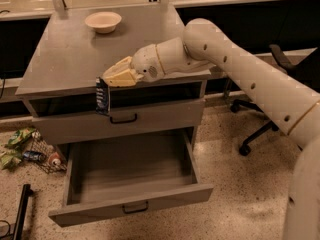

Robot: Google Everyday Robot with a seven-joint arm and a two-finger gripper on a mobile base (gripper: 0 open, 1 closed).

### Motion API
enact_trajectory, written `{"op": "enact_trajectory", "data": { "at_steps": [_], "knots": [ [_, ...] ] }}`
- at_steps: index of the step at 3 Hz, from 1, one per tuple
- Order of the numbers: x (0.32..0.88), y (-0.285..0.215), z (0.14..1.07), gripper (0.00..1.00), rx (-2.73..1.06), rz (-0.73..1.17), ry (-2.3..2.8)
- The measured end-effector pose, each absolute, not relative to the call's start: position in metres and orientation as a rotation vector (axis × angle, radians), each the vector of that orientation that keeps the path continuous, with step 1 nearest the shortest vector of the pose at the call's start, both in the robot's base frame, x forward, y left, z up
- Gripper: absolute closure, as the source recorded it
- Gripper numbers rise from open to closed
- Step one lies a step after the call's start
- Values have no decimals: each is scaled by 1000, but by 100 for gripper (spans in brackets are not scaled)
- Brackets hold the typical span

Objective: Place rxbar blueberry into middle drawer

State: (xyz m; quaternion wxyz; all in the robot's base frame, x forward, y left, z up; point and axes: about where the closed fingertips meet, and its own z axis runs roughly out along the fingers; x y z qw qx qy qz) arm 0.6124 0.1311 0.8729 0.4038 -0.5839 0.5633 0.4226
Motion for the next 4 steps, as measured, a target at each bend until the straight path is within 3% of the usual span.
{"op": "enact_trajectory", "data": {
  "at_steps": [2,4],
  "knots": [
    [583,130,861,100,-1443,1035,1501],
    [561,144,806,100,-1380,1140,1512]
  ]
}}
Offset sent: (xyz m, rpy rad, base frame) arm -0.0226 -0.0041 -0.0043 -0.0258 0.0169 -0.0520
